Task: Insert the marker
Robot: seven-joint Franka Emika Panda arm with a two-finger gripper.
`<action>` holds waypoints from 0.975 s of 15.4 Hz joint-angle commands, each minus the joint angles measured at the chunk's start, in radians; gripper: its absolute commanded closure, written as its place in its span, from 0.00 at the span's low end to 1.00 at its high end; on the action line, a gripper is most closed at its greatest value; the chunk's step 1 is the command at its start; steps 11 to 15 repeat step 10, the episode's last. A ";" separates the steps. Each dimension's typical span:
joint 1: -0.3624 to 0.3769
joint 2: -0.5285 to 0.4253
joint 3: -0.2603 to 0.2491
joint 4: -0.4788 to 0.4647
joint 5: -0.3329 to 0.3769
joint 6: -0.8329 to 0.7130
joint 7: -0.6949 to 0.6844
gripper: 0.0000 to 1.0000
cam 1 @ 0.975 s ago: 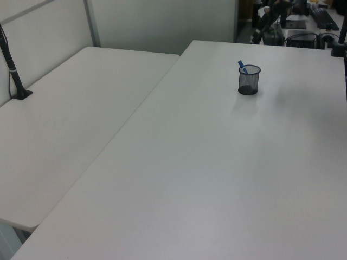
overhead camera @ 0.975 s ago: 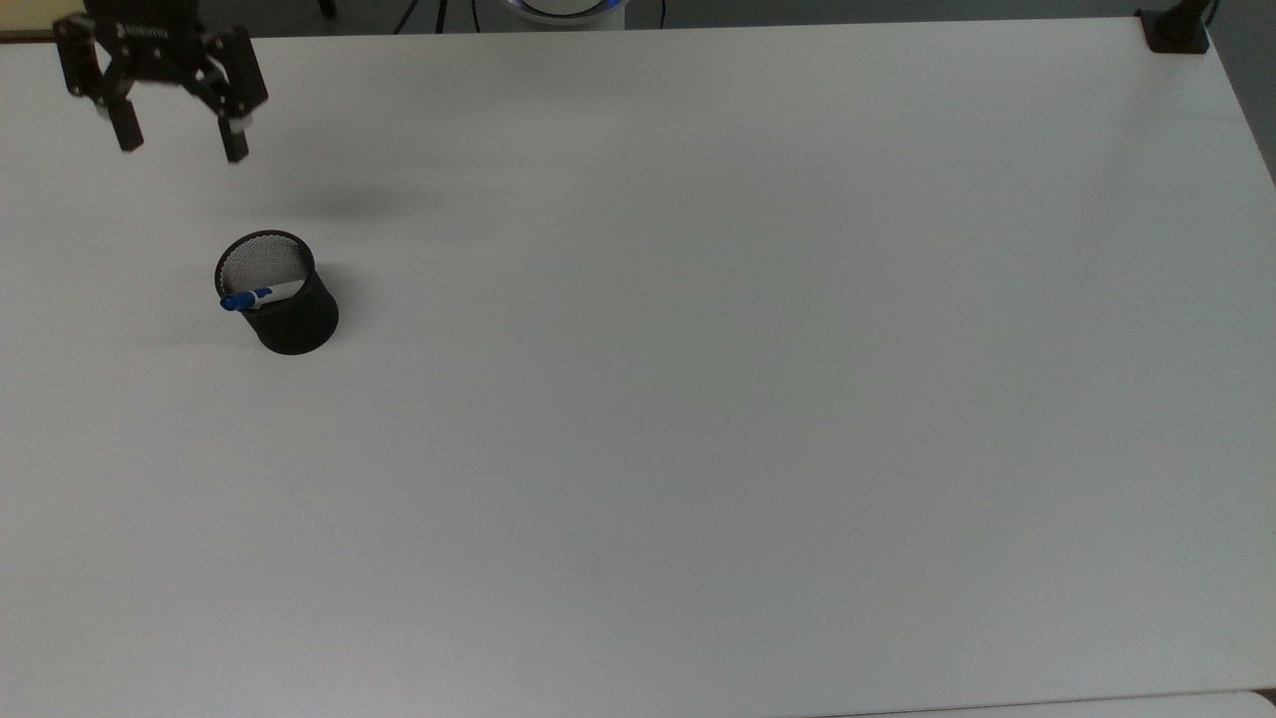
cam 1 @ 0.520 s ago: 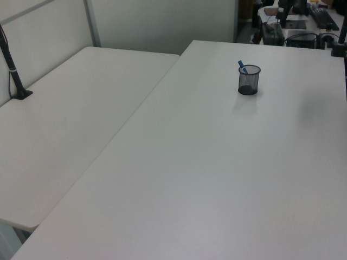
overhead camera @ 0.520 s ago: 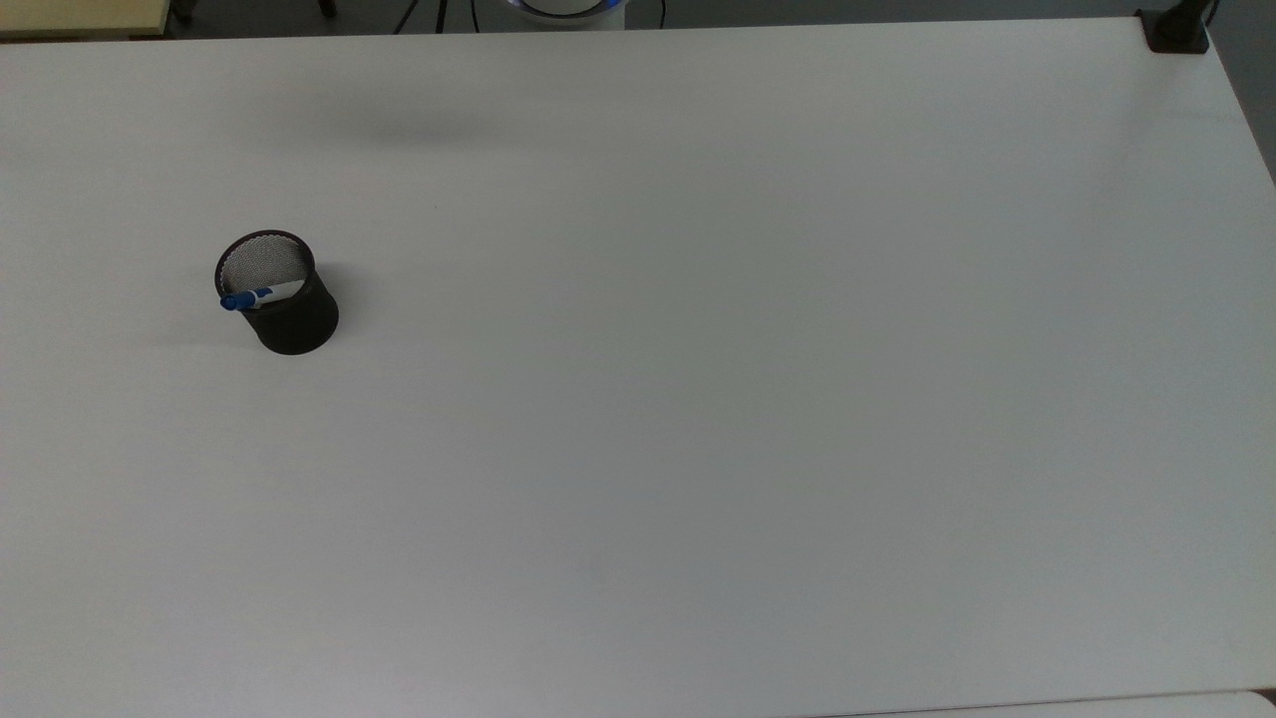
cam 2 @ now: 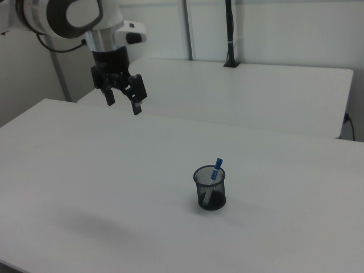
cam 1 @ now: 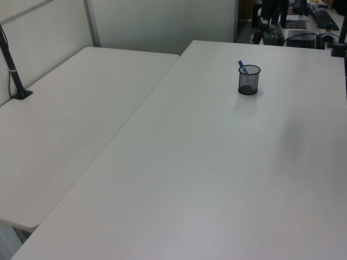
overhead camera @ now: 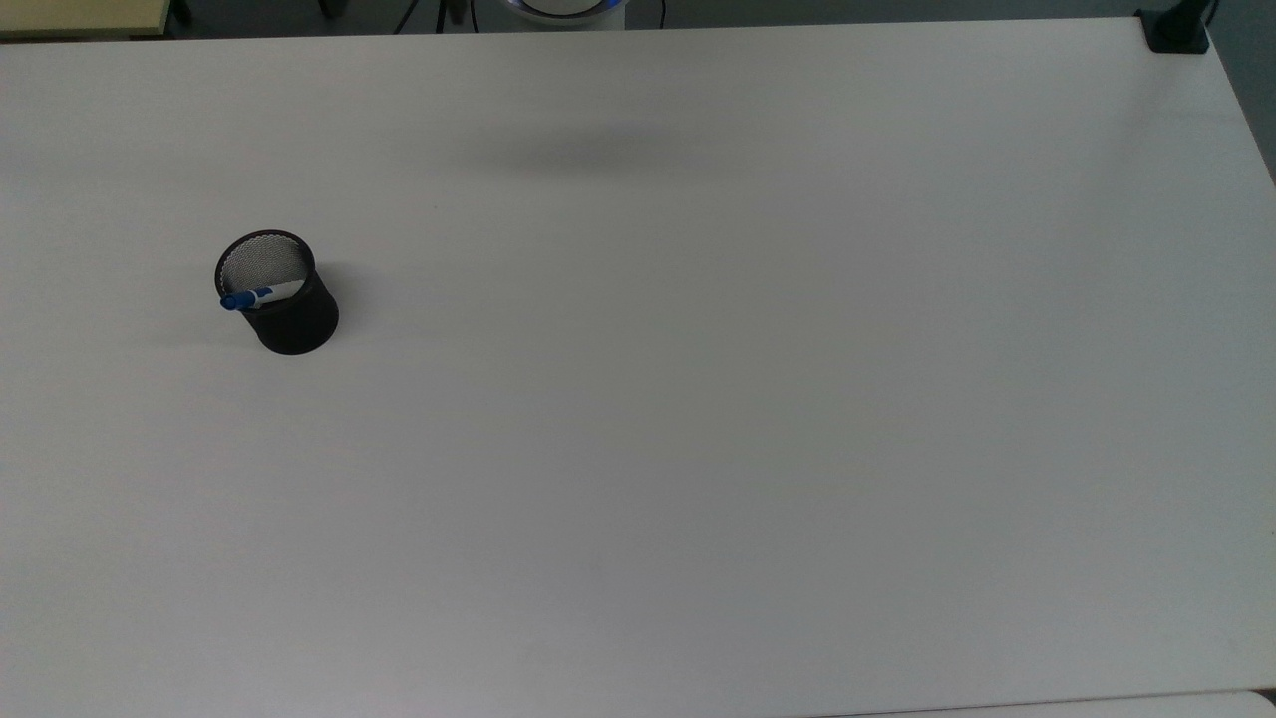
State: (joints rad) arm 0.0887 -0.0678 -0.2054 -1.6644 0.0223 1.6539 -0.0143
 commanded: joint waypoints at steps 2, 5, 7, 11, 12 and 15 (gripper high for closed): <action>0.025 0.048 -0.009 0.011 -0.116 0.055 -0.035 0.00; 0.022 0.049 -0.009 0.011 -0.125 0.067 -0.082 0.00; 0.020 0.048 -0.011 0.012 -0.125 0.069 -0.096 0.00; 0.022 0.042 -0.008 0.012 -0.125 0.063 -0.095 0.00; 0.022 0.042 -0.008 0.012 -0.125 0.063 -0.095 0.00; 0.022 0.042 -0.008 0.012 -0.125 0.063 -0.095 0.00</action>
